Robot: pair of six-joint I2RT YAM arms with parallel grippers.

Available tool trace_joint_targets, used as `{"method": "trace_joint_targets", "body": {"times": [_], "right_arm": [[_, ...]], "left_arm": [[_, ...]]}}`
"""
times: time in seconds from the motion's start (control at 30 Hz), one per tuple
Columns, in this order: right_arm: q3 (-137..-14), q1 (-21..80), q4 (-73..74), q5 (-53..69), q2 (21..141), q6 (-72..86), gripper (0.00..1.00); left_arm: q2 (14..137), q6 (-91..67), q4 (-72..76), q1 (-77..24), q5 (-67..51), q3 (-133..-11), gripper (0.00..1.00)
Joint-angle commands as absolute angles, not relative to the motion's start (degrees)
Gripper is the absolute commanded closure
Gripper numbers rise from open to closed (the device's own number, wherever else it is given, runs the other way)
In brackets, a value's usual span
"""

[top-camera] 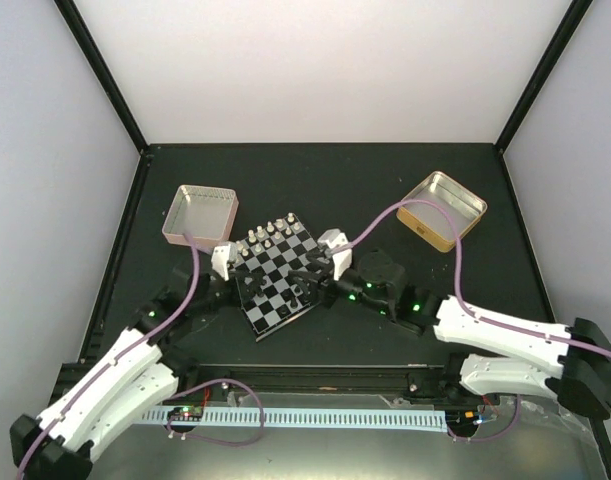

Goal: Set up the chess pieces on the board
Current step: Place the chess piece on the chessboard.

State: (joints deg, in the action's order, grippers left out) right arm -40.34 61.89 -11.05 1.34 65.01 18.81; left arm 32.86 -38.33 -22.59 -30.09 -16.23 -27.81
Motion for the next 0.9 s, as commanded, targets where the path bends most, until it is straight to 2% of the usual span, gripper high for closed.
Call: {"method": "trace_joint_targets", "body": {"times": [0.0, 0.43, 0.87], "right_arm": [[-40.1, 61.7, -3.0, -10.8, 59.8, 23.9, 0.36], [-39.6, 61.6, 1.2, -16.1, 59.8, 27.2, 0.35], [-39.7, 61.6, 2.1, -16.8, 61.2, 28.1, 0.35]], "left_arm": [[40.1, -33.9, -26.1, -32.0, -8.3, -28.4, 0.98], [59.1, -35.2, -19.6, -45.3, 9.3, -30.7, 0.98], [68.3, -33.4, -11.8, -46.3, 7.5, -30.8, 0.98]]}}
